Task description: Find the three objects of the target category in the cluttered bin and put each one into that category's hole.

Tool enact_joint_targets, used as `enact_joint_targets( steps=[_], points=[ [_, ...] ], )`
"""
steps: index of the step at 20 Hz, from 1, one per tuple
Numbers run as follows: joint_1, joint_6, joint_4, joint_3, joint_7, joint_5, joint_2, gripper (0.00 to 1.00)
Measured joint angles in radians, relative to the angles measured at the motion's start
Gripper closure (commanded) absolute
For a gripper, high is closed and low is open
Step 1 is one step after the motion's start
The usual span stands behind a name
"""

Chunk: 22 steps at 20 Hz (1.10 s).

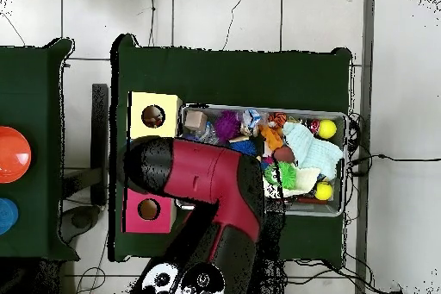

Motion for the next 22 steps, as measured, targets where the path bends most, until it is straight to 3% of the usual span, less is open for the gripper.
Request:
enact_joint_targets(
  steps=[11,22],
  points=[
    [0.003,-0.024,-0.050,0.010,0.021,0.156,0.049,1.00],
    [0.046,-0.221,-0.113,0.055,0.191,0.381,0.157,1.00]
  ],
)
